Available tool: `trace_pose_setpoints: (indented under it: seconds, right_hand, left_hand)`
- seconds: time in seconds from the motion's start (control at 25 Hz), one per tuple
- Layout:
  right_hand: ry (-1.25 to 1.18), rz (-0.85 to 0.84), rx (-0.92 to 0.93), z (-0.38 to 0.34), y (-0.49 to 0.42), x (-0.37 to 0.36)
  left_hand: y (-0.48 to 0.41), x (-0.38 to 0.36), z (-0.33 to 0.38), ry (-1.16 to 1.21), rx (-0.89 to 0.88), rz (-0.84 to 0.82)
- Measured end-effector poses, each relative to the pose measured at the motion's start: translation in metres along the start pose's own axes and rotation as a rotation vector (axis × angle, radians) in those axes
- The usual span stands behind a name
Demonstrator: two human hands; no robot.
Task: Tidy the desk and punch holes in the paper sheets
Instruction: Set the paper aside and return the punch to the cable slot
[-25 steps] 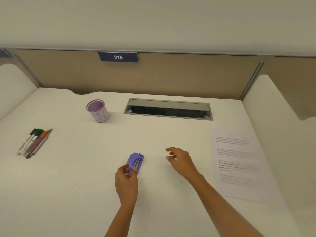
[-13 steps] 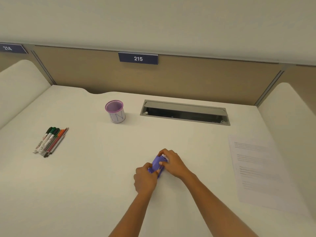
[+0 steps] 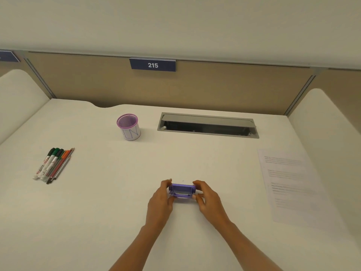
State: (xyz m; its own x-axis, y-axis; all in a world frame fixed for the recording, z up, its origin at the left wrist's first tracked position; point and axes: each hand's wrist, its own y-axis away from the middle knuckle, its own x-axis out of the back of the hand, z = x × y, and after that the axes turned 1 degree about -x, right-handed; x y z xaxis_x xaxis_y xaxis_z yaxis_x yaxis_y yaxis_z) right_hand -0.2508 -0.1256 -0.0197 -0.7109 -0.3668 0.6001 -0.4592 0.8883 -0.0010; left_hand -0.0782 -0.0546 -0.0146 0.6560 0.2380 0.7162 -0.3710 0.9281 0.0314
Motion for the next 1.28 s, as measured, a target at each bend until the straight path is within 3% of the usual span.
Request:
trace_pose_setpoints:
  seconds: [0.28,0.52,0.88,1.28]
  right_hand:
    - [-0.142,0.205,-0.098,-0.015,-0.013,0.010]
    - [-0.402,0.304,-0.357,-0.034,-0.050,0.034]
    - [-0.563,0.308,-0.564,-0.025,-0.098,0.049]
    - [-0.436,0.376,-0.806,0.006,-0.179,0.060]
  left_hand:
    - [-0.010,0.011,0.007,0.139,0.018,0.000]
    - [-0.049,0.029,0.038,0.411,0.149,0.003]
    - [-0.103,0.027,0.068,0.483,0.249,-0.007]
    - [-0.192,-0.019,0.081,0.367,0.404,-0.086]
